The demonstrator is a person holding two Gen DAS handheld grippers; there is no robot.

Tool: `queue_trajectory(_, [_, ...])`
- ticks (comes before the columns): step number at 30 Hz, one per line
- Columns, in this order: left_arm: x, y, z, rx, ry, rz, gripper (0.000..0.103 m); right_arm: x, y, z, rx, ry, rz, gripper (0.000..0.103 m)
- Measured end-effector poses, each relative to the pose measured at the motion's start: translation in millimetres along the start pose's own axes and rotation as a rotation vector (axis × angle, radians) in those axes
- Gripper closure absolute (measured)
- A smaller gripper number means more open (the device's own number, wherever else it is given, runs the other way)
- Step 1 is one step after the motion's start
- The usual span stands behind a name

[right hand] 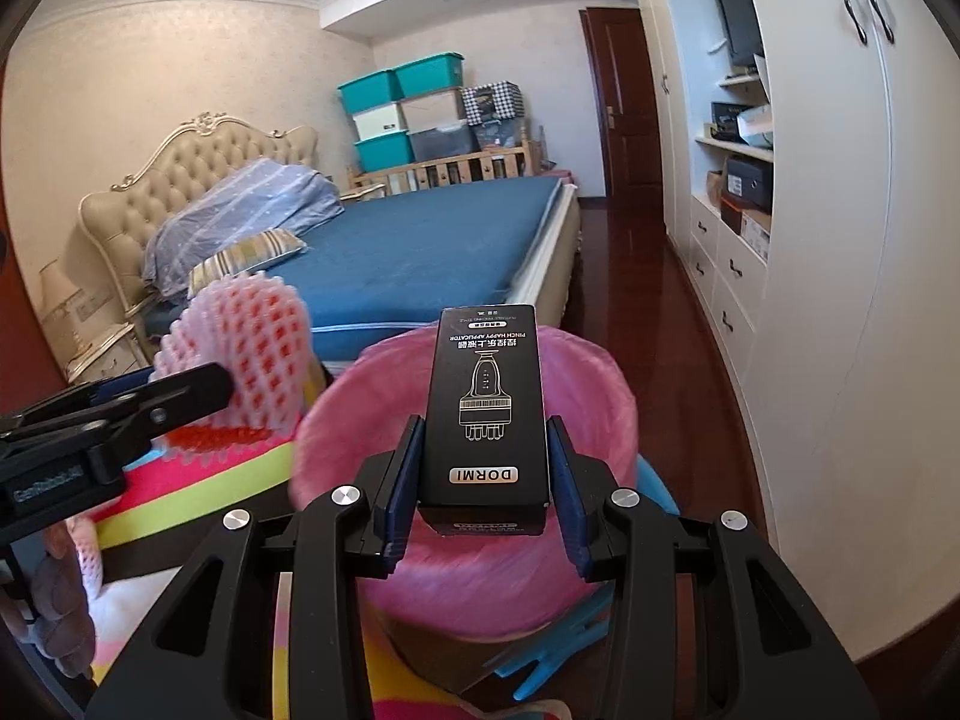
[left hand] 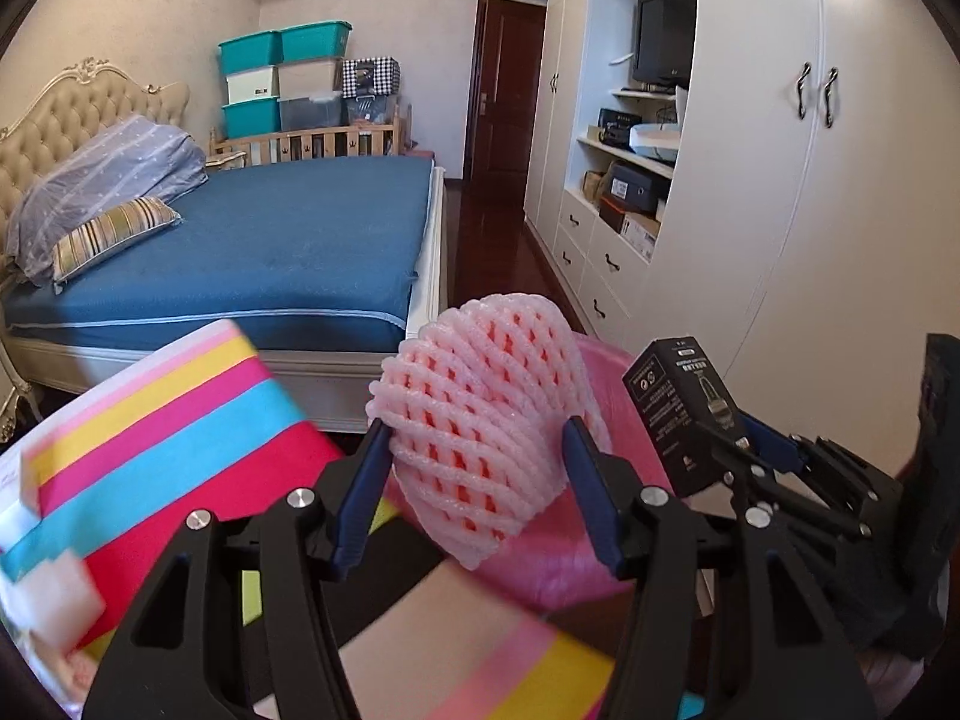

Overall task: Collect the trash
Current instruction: 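Carry both items to the pink wastebasket and open both tools to drop them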

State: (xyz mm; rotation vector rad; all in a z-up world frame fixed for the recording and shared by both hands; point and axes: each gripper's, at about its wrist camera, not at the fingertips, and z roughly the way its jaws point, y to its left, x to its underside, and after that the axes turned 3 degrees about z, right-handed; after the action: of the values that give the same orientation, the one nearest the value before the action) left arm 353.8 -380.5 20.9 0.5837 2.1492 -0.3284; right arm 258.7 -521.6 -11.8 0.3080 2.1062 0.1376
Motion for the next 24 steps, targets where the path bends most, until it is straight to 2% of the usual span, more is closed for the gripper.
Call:
queue_trajectory(3, [-7.1,-4.1,22.0,0.015,0.019,-0.012,0.042,-4.1,-5.4,14.4,-0.006,0.016,0.001,0.063])
queue_trajectory(5, [-13.2,-5.7,37.0,-0.005,0.027,-0.035,0.033,-5.0,-3.7,21.8,0.006,0.016,-0.024,0.062])
queue_trajectory(7, [-12.8,-3.9,40.3,-0.014,0.030,-0.048,0.025,-5.8,-4.8,24.4,0.013,0.008,-0.042,0.053])
queue_trajectory(9, [-11.8,-2.9,41.3,-0.033,0.026,-0.047,0.016,-7.2,-9.1,20.3,0.019,-0.008,-0.025,0.035])
queue_trajectory(11, [-8.3,-0.1,36.4,-0.059,0.014,-0.032,0.012,-7.2,-15.1,11.7,0.019,-0.034,-0.005,0.032])
queue_trajectory(16, [10.9,13.3,2.0,-0.107,-0.013,-0.007,0.010,-7.2,-13.0,-16.6,0.032,-0.065,-0.015,0.030])
queue_trajectory(18, [19.0,17.5,-13.6,-0.134,-0.037,0.008,0.009,-7.2,-4.2,-31.4,0.042,-0.092,-0.042,0.021])
queue_trajectory(24, [46.9,32.1,-60.2,-0.181,-0.079,0.019,0.006,-1.2,21.5,-66.7,0.034,-0.123,-0.115,0.020])
